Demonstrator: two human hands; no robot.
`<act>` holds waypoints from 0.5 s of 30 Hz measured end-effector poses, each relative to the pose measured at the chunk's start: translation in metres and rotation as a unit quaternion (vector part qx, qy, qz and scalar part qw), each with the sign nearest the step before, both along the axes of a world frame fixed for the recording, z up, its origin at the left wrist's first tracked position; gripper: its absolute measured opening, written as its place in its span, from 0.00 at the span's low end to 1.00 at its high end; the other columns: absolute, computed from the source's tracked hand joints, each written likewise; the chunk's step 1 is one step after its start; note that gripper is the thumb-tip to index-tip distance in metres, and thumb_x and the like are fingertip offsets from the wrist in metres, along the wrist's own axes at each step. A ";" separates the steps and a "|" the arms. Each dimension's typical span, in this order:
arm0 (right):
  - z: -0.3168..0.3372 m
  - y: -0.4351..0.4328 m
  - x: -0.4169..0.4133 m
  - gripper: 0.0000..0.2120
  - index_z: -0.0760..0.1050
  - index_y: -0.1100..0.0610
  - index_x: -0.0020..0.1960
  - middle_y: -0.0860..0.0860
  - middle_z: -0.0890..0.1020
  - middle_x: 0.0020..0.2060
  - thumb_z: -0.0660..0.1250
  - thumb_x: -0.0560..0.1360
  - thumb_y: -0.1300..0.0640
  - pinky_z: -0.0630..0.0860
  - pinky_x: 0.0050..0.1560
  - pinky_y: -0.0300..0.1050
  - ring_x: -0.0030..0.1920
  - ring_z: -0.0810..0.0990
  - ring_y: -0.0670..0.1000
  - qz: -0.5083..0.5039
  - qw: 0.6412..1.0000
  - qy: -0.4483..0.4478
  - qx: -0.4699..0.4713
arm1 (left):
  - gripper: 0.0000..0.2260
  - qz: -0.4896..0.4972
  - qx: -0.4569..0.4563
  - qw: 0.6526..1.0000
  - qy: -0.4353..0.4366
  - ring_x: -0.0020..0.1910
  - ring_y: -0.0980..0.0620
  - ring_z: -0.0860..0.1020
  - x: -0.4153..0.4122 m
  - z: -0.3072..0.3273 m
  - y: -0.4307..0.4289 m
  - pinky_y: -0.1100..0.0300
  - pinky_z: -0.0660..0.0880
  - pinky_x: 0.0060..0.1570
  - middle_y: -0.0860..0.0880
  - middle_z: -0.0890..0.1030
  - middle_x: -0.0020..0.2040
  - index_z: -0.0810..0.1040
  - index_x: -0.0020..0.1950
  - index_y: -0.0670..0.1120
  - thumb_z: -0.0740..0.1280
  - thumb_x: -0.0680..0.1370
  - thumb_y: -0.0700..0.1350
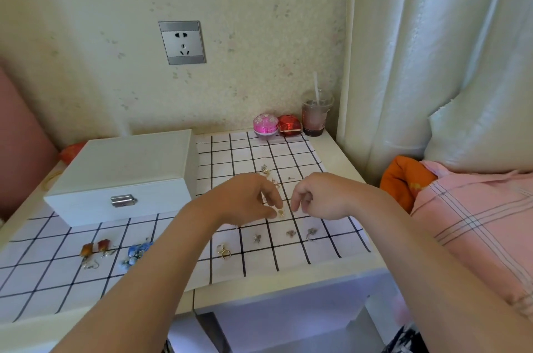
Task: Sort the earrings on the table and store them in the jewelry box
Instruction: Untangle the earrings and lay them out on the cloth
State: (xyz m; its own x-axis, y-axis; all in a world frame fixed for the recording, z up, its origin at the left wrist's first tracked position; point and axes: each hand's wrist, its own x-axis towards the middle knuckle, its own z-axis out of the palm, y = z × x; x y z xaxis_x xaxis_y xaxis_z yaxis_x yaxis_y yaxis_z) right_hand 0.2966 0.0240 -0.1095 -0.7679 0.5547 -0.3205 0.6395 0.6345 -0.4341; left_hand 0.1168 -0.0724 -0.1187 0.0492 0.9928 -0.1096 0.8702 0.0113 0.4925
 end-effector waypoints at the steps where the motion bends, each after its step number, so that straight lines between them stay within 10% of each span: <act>1: 0.000 -0.002 -0.002 0.17 0.82 0.46 0.49 0.38 0.74 0.42 0.61 0.77 0.65 0.68 0.39 0.34 0.47 0.73 0.44 0.006 1.000 0.009 0.001 | 0.06 0.006 -0.011 1.000 -0.004 0.46 0.61 0.77 -0.004 0.001 -0.003 0.67 0.73 0.45 0.61 0.80 0.46 0.84 0.49 0.58 0.74 0.74 0.49; 6: -0.009 -0.013 -0.015 0.07 0.85 0.46 0.47 0.41 0.84 0.39 0.76 0.70 0.56 0.81 0.44 0.40 0.41 0.84 0.45 0.026 0.999 -0.041 -0.023 | 0.08 -0.010 -0.070 0.996 0.052 0.42 0.65 0.76 -0.006 -0.005 -0.020 0.67 0.70 0.41 0.62 0.80 0.45 0.83 0.50 0.58 0.75 0.72 0.53; 15: -0.008 -0.029 -0.032 0.07 0.85 0.47 0.48 0.41 0.81 0.38 0.76 0.71 0.56 0.81 0.40 0.40 0.42 0.81 0.45 0.066 0.996 -0.049 -0.028 | 0.04 -0.020 -0.083 0.995 0.047 0.42 0.64 0.78 -0.013 -0.015 -0.036 0.66 0.75 0.44 0.62 0.81 0.42 0.84 0.47 0.57 0.74 0.72 0.50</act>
